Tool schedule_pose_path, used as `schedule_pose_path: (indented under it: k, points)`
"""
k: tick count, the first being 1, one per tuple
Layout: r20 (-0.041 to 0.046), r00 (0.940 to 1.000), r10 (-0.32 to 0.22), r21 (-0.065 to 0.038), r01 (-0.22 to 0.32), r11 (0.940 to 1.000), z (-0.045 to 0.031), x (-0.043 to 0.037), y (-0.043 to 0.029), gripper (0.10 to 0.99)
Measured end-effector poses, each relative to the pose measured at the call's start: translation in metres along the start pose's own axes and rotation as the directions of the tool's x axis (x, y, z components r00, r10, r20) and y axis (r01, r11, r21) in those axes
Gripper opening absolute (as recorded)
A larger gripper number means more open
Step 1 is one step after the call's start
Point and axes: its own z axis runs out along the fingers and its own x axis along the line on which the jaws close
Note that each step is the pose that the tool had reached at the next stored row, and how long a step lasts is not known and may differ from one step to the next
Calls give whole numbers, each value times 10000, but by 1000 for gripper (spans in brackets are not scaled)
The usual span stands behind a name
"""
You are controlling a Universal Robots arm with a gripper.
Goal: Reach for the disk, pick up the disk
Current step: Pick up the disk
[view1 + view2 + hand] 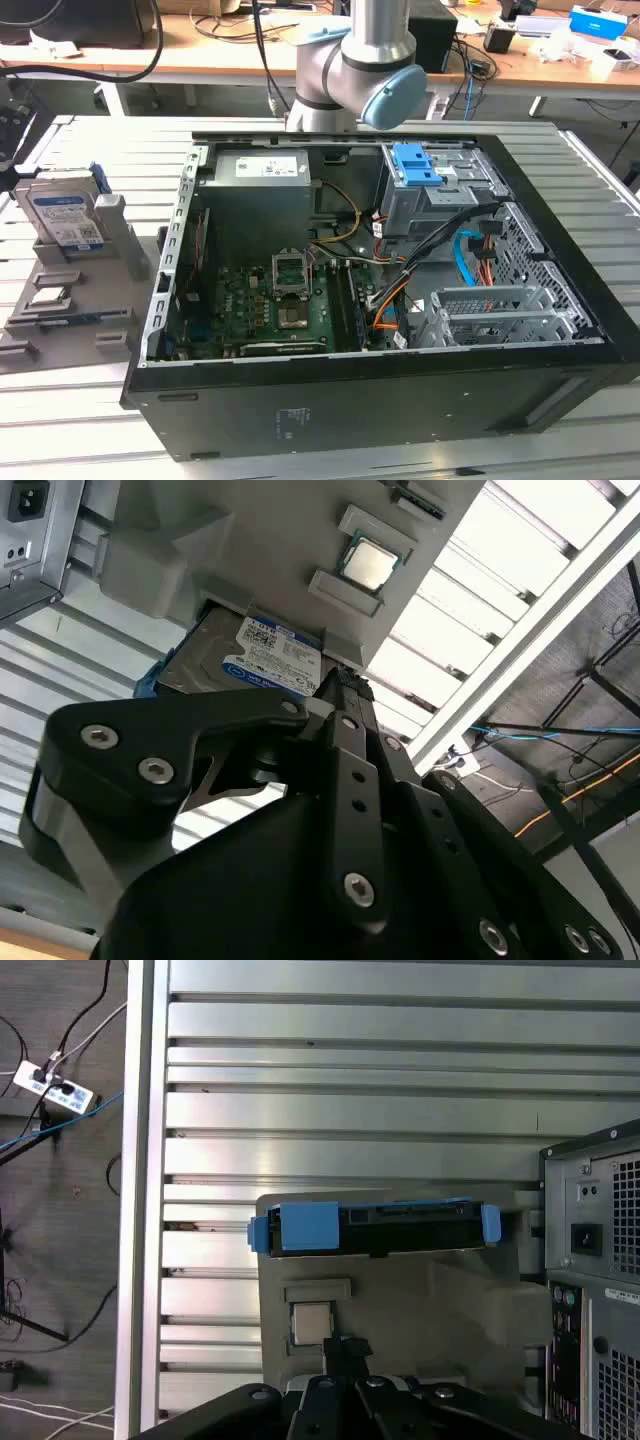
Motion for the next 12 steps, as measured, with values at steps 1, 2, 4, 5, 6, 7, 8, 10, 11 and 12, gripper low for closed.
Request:
schedule_pose_path:
  k: [1,2,4,5,6,7,8,10,11,12]
  points:
    - [-2,10000,-34,0,34,10000,0,0,0,106]
    - [-5,9999,-138,0,138,9999,0,1,0,106]
    - [-18,9990,-450,0,450,9990,0,0,0,106]
    - [-19,9987,-502,0,502,9987,0,0,0,106]
    - [-21,9984,-565,0,565,9984,0,0,0,106]
    - [-23,9981,-608,0,608,9981,0,0,0,106]
    - [-25,9978,-662,0,662,9978,0,0,0,106]
    - [-29,9971,-762,-1,762,9971,0,0,0,106]
    - [-30,9968,-800,-1,800,9968,0,0,0,106]
    - [-34,9961,-884,-1,884,9961,0,0,0,106]
